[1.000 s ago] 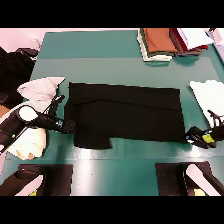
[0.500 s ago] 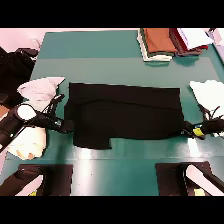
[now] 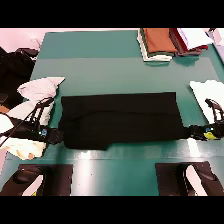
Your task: Fold the shirts.
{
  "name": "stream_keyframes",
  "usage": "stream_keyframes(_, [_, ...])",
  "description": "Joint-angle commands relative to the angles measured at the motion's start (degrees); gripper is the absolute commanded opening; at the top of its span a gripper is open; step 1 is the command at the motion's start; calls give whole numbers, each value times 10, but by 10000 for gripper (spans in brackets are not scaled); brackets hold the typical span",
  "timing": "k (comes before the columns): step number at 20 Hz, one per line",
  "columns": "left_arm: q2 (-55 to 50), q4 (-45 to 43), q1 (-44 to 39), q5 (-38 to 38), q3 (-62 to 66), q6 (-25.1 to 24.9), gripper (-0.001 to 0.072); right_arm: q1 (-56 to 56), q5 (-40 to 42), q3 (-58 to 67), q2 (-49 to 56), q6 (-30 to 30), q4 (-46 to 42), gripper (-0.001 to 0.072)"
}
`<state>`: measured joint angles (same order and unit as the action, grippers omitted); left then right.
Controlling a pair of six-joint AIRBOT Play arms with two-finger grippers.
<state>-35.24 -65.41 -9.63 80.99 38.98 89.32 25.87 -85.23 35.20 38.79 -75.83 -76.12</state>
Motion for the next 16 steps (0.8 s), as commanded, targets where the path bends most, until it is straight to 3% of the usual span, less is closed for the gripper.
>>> stream_keyframes(1, [-2, -30, 0, -53, 33, -1, 23, -7, 35, 3, -22, -4, 3, 17])
stream_keyframes(7, [-167, -108, 0, -191, 99, -13, 24, -106, 135, 131, 160, -31, 31, 17])
stream_keyframes(12, [-322, -118, 2, -264, 185, -13, 24, -164, 142, 289, 339, -45, 31, 17])
stream_keyframes(16, [-381, -120, 2, -311, 229, -13, 25, -177, 140, 366, 421, -52, 32, 19])
